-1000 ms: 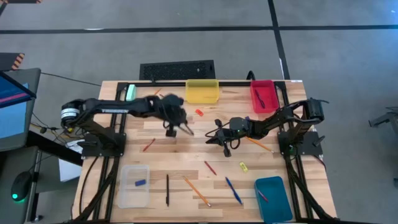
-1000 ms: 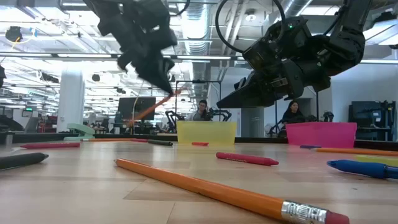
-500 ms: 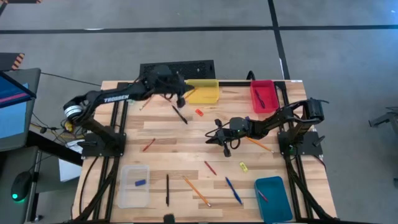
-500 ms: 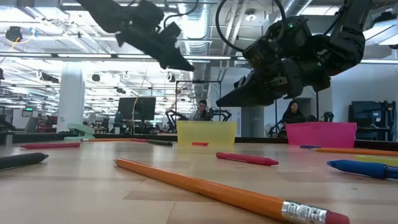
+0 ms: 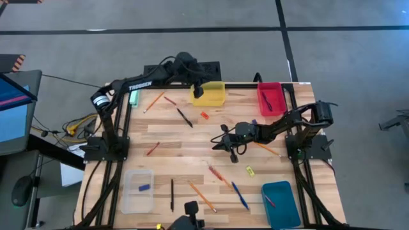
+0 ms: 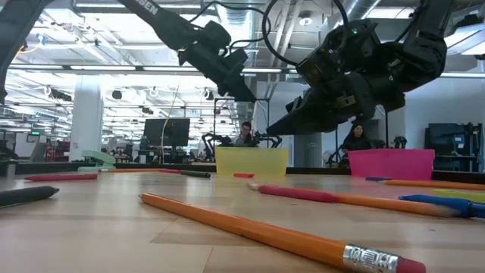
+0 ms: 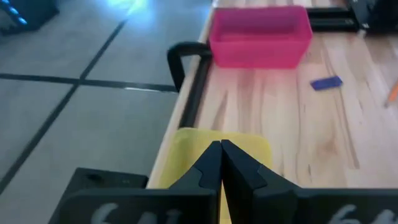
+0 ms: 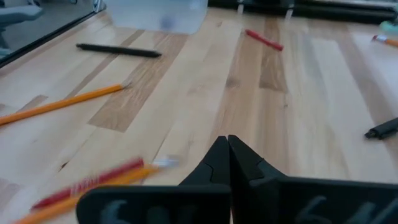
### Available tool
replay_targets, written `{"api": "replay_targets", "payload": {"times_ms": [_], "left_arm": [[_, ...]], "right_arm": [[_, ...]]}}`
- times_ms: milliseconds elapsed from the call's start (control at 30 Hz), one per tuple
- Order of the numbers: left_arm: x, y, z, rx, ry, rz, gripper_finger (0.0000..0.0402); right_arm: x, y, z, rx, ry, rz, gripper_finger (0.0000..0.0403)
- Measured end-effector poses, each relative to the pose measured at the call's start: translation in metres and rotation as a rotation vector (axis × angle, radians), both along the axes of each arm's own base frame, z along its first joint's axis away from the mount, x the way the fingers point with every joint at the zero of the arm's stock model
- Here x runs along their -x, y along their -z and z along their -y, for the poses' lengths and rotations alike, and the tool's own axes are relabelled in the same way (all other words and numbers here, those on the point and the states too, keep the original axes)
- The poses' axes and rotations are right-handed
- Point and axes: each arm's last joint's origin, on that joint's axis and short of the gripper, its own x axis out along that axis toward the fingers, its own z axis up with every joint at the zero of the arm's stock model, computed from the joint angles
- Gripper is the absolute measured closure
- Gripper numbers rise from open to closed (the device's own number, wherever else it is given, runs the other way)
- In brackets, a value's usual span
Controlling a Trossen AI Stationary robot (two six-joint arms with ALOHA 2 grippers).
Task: Sort crayons/erasers/pens/pencils in bins
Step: Put the orange pencil into the yellow bin
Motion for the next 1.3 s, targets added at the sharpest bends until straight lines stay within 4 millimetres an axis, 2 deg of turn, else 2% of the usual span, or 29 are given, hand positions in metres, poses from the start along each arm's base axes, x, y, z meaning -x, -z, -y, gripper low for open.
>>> {"api": "replay_targets", "payload": {"times_ms": [167,400,567,767,967,1100,1300], "left_arm": [[0.000,0.003,0.004,0.044,0.014,-0.026,0.0401],[-0.008,0.002,0.016,0.021,0.094,-0.005,0.0401],[-0.001,0.017,0.031,-0.032,0.129,0.081,0.0401],[0.036,0.035,0.068,-0.082,0.137,0.241,0.0401],[0.079,0.056,0.116,-0.088,0.174,0.394,0.0401],[0.105,0.068,0.144,-0.082,0.211,0.488,0.0401],[0.134,0.080,0.168,-0.038,0.235,0.574,0.0401]], "right_arm": [[0.001,0.002,0.000,-0.010,0.004,-0.019,0.0399],[0.001,0.002,0.001,-0.045,0.021,-0.030,0.0399],[0.001,0.003,0.001,-0.077,0.043,-0.049,0.0400],[0.003,0.007,0.001,-0.096,0.124,-0.103,0.0400],[0.002,0.007,-0.004,-0.120,0.214,-0.157,0.0400],[-0.009,-0.004,-0.016,-0.096,0.270,-0.225,0.0401],[-0.028,-0.029,-0.044,-0.102,0.293,-0.363,0.0400]]}}
